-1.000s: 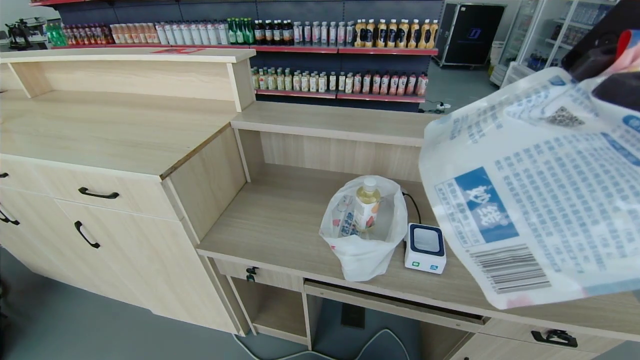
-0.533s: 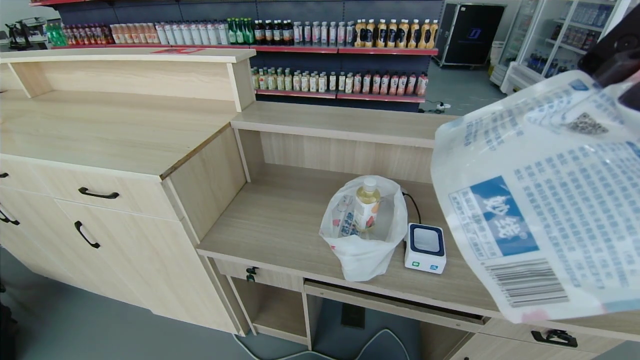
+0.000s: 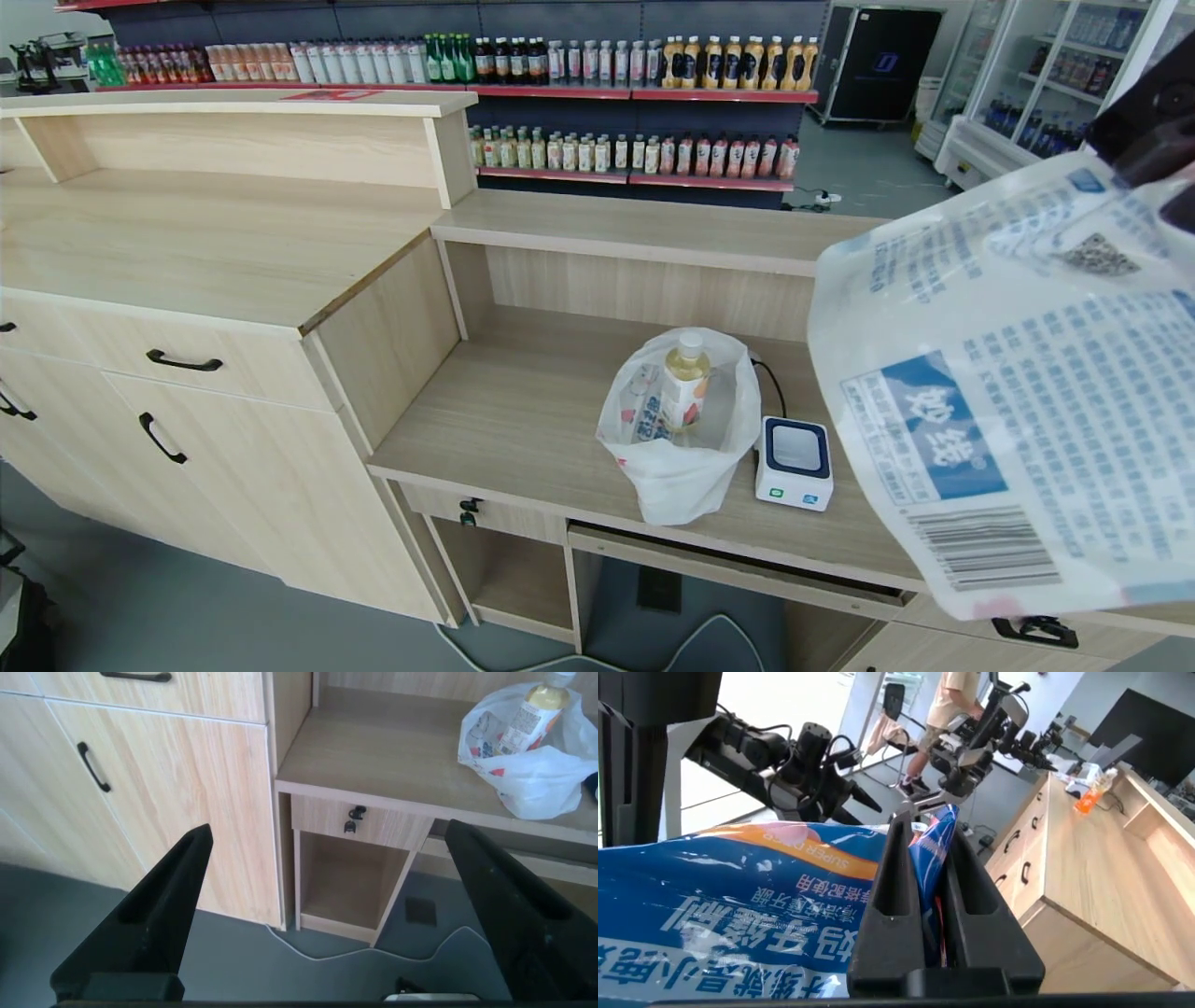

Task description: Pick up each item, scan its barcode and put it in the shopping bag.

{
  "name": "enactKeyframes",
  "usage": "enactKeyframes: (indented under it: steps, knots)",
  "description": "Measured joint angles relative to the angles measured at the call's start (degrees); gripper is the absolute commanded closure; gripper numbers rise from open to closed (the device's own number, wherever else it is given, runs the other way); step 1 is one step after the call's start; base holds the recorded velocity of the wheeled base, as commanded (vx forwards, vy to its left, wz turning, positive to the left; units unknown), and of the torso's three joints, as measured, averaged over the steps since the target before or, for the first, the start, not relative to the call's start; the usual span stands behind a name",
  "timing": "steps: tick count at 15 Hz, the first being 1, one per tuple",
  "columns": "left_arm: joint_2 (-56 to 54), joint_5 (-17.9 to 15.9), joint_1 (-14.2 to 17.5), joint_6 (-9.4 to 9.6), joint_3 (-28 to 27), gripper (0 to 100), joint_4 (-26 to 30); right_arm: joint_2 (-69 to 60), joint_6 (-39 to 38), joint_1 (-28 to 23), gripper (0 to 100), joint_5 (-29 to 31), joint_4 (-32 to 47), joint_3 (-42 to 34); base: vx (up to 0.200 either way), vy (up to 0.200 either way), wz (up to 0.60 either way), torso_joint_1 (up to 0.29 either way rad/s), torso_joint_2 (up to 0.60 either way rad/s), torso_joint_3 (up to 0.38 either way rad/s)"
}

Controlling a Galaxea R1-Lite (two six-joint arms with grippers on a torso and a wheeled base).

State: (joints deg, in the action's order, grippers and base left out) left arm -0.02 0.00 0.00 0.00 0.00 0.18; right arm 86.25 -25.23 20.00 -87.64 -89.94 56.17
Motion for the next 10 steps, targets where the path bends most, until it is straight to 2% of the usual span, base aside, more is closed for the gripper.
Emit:
enactKeyframes:
  steps: [2, 4, 8, 10]
  knots:
    - [0.0, 0.0, 0.0, 0.0, 0.0, 0, 0.0, 0.0, 0.37, -0.35, 100, 0.0, 0.02, -0.3, 0.0, 0.0, 0.0, 0.0, 0.0, 0.0]
    - [0.02, 0.0, 0.0, 0.0, 0.0, 0, 0.0, 0.0, 0.57, -3.91, 100, 0.0, 0.02, -1.44, 0.0, 0.0, 0.0, 0.0, 0.0, 0.0]
    - [0.0, 0.0, 0.0, 0.0, 0.0, 0, 0.0, -0.33, 1.62, -18.22, 100, 0.0, 0.09, -8.94, 0.0, 0.0, 0.0, 0.0, 0.0, 0.0]
    - [0.0, 0.0, 0.0, 0.0, 0.0, 0, -0.02, -0.33, 5.23, -25.34, 100, 0.0, 4.38, -13.02, 0.0, 0.0, 0.0, 0.0, 0.0, 0.0]
